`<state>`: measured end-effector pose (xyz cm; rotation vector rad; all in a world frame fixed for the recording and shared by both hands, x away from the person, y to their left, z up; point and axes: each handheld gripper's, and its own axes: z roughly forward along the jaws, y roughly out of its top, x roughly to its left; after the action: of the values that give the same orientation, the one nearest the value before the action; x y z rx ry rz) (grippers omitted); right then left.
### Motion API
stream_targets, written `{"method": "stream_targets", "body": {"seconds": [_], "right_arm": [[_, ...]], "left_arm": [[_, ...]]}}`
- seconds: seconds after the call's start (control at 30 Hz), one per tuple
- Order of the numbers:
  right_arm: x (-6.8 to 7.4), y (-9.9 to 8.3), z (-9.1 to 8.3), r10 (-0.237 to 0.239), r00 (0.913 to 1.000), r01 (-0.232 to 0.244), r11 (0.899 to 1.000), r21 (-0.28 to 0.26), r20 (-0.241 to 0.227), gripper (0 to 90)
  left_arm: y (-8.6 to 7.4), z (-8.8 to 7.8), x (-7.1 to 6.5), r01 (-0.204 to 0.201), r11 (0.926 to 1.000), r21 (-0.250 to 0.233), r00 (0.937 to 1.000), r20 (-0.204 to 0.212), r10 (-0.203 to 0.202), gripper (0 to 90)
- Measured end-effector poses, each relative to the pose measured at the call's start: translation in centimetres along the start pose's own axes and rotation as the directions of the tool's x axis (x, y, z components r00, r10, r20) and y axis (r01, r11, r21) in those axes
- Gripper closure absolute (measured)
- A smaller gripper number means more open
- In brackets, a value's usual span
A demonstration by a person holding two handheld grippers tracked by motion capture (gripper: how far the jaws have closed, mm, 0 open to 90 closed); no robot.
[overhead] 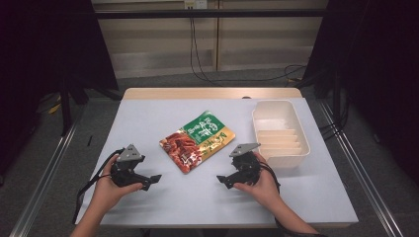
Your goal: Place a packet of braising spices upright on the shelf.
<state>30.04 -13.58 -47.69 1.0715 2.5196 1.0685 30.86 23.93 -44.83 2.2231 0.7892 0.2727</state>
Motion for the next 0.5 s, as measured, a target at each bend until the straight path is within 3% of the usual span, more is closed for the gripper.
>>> {"method": "stream_targets", "body": {"seconds": [0.2,0.33,0.5], "right_arm": [[-0.4,0.7,0.0,0.007,0.9999,-0.007,1.000,-0.005,-0.016,4.5],[-0.8,1.5,-0.1,0.038,0.9990,-0.039,0.999,-0.015,-0.024,4.9],[-1.3,3.3,0.0,0.048,0.9983,-0.048,0.999,-0.016,-0.033,5.4]], "left_arm": [[-0.3,-0.2,-0.2,0.009,1.0000,-0.002,1.0000,-0.003,-0.009,5.6],[-0.4,-0.1,-0.1,0.008,0.9999,0.014,0.9999,-0.013,-0.008,5.7],[-0.6,-0.1,0.0,0.022,0.9997,-0.011,0.9997,-0.007,-0.022,5.7]]}}
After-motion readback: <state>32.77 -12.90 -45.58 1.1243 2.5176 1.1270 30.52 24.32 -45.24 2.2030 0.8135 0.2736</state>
